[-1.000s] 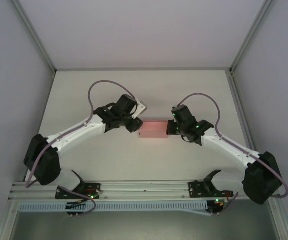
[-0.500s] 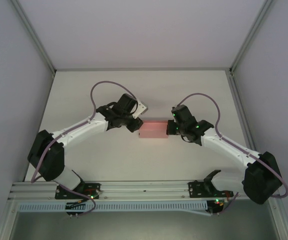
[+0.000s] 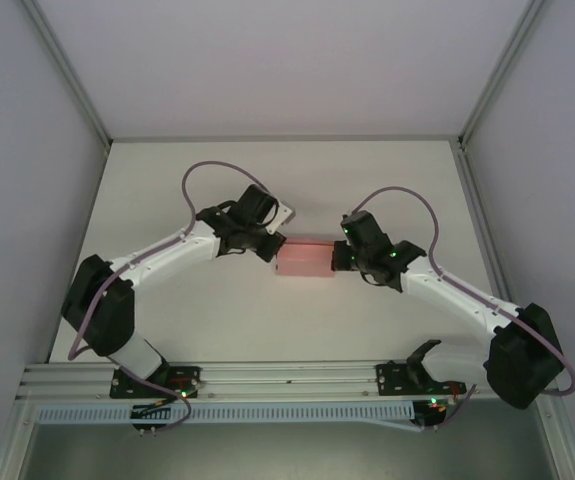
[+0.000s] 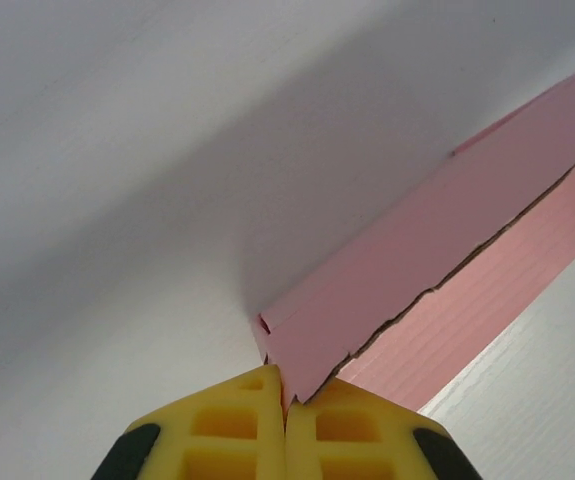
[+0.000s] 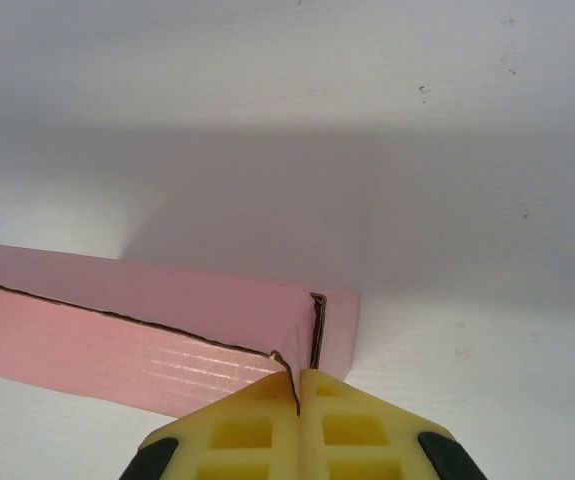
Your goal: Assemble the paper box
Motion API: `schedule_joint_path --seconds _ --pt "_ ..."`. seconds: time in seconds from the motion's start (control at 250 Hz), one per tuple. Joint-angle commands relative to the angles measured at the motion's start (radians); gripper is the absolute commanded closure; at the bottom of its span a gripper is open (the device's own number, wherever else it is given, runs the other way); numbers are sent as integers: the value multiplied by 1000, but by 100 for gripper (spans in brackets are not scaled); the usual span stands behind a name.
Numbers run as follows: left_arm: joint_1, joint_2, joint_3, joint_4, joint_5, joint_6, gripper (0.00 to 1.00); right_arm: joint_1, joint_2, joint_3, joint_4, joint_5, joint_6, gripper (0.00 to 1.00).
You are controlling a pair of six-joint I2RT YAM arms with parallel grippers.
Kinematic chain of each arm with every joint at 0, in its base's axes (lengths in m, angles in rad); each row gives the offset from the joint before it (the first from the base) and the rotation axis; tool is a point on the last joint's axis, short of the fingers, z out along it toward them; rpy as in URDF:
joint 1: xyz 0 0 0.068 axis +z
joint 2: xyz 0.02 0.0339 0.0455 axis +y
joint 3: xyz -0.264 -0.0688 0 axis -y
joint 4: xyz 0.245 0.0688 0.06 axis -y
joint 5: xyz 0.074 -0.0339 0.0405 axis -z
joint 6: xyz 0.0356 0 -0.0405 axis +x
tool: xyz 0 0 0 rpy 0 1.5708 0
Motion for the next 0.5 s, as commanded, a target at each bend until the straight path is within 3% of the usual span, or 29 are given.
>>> schedule_joint_path --seconds 0.0,0.216,0.495 --pt "4 21 57 -17 98 -208 100 34 -1 -30 -67 31 41 100" --pt "26 56 64 -41 248 -366 100 76 6 -69 -4 41 99 100" --pt "43 80 36 -22 247 -398 100 90 4 -79 5 58 107 100"
